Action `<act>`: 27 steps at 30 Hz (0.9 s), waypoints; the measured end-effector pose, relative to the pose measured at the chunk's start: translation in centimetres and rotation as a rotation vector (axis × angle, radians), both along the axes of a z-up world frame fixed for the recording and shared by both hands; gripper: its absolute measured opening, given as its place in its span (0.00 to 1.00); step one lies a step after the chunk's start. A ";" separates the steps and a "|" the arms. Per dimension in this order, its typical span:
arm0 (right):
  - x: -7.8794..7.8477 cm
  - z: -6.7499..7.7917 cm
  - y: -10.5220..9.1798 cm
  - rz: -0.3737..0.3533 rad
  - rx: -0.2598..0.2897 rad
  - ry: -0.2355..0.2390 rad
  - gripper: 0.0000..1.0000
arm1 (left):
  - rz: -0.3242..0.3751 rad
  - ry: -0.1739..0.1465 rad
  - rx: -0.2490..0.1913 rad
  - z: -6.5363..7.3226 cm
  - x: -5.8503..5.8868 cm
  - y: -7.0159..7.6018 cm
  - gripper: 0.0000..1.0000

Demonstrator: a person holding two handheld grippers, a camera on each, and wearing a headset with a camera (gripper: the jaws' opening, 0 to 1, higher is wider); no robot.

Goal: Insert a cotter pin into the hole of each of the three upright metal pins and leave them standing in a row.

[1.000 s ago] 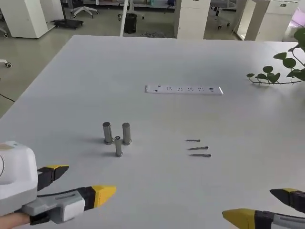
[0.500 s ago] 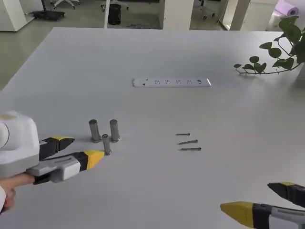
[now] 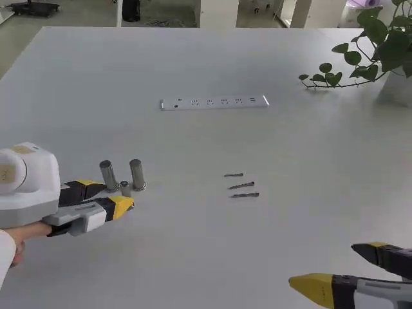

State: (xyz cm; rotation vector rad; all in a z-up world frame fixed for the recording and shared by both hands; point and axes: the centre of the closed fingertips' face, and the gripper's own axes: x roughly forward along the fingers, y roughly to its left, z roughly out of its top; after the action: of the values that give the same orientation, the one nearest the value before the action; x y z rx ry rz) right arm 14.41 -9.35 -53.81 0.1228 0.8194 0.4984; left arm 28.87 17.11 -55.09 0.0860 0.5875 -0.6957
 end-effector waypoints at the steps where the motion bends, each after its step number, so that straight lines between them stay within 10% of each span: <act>1: 0.0 0.0 0.0 -0.001 -0.002 0.002 0.88 | -0.002 0.003 0.005 -0.2 0.2 0.0 0.29; 12: 0.3 -0.2 0.3 -0.017 0.005 0.011 0.88 | -0.027 0.032 0.042 -2.8 2.2 -0.6 0.13; 27: 0.1 -0.6 0.9 -0.022 0.014 0.018 0.88 | -0.053 0.007 0.062 -2.2 2.2 -0.2 0.07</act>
State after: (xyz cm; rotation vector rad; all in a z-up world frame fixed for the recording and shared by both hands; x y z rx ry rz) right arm 14.53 -8.47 -54.45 0.1490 0.8320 0.4831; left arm 31.04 16.89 -57.26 0.1575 0.6151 -0.7297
